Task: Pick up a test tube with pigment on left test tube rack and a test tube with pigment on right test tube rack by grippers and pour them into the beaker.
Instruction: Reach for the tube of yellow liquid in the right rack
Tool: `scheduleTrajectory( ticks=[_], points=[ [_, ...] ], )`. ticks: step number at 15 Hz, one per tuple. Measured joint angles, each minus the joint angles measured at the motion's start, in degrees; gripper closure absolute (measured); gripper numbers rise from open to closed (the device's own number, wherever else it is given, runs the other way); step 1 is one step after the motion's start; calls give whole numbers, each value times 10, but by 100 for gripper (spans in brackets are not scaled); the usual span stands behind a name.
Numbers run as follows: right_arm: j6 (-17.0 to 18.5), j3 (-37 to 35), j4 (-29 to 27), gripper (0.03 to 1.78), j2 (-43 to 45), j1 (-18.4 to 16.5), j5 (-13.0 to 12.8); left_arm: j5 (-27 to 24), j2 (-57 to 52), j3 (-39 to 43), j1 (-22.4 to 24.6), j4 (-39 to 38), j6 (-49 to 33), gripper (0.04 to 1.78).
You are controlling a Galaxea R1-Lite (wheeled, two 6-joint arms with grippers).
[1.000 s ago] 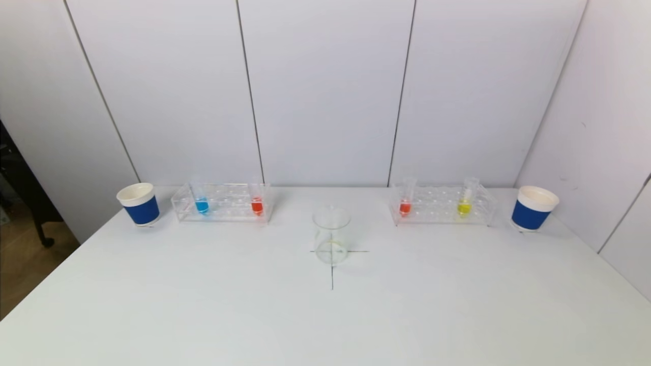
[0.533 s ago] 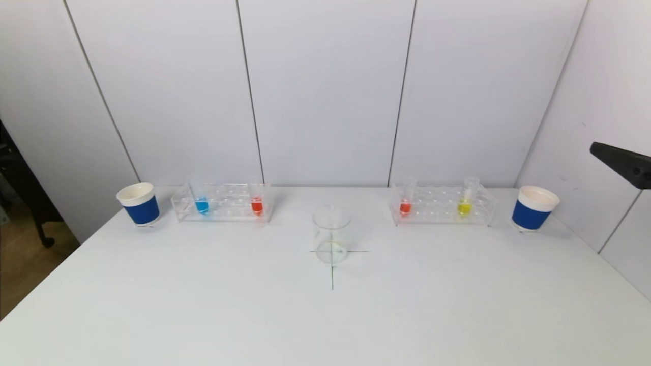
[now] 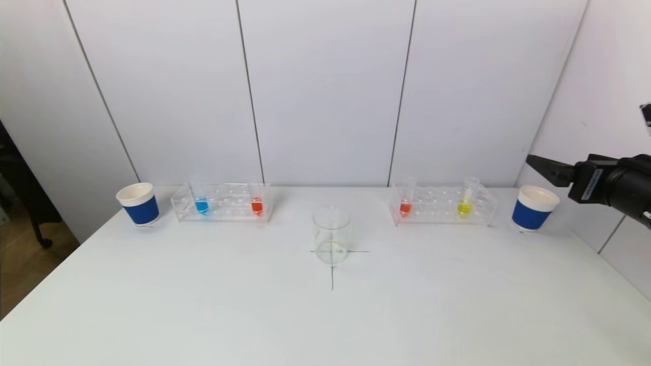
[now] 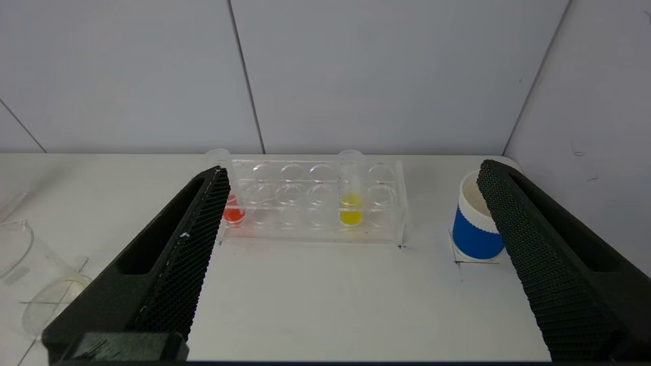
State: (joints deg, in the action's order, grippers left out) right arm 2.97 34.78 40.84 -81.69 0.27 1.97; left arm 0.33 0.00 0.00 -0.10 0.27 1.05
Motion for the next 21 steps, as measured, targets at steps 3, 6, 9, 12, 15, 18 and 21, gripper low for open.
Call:
scheduleTrajectory(
  ticks=[3,6,9,12,15,18,21],
  points=[
    [4,-13,72,4,-65,4,-1,0,0,0,0,0,0,6],
    [5,-28,161,4,-137,6,-4,0,0,0,0,0,0,6],
    [5,-40,248,4,-207,7,-5,0,0,0,0,0,0,6],
    [5,-44,321,4,-272,7,-6,0,0,0,0,0,0,6],
    [6,-40,368,4,-331,9,-7,0,0,0,0,0,0,6],
    [9,-27,394,4,-377,10,-8,0,0,0,0,0,0,6],
    [12,-2,395,4,-410,10,-9,0,0,0,0,0,0,6]
  ],
)
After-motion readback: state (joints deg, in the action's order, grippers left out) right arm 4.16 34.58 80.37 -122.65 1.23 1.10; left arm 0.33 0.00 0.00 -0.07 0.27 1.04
